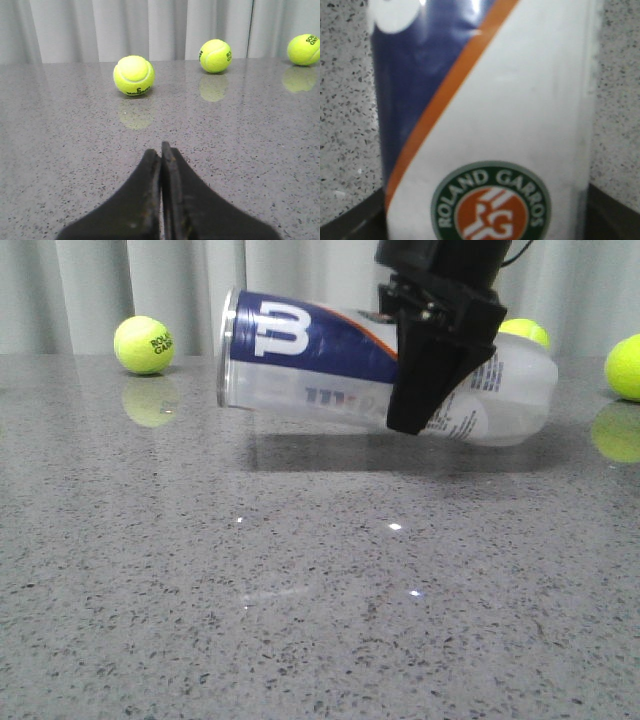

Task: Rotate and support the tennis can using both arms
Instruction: 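Carry the can toward the center and lay it down, open right gripper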

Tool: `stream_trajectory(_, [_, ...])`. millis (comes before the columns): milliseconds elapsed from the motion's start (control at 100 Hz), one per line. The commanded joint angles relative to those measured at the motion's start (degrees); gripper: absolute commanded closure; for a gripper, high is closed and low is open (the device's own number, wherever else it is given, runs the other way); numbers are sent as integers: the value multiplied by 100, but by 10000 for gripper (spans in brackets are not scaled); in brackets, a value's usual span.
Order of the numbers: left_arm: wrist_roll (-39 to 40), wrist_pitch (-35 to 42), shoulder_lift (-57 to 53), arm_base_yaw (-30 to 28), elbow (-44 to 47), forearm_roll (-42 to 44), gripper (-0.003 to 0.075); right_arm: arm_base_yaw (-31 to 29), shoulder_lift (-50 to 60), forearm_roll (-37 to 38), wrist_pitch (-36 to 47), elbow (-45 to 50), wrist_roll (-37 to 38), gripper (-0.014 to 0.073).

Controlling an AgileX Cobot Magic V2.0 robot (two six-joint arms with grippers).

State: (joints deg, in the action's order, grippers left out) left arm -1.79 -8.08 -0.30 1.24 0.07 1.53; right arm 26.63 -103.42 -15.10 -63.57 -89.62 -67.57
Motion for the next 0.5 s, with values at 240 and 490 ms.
stream_trajectory(240, [51,464,-195,-17,247,-36,738,-7,188,-34,53,-188,-88,200])
stream_trajectory(490, [51,464,-195,-17,247,-36,738,-7,194,-29,18,-188,-88,-39])
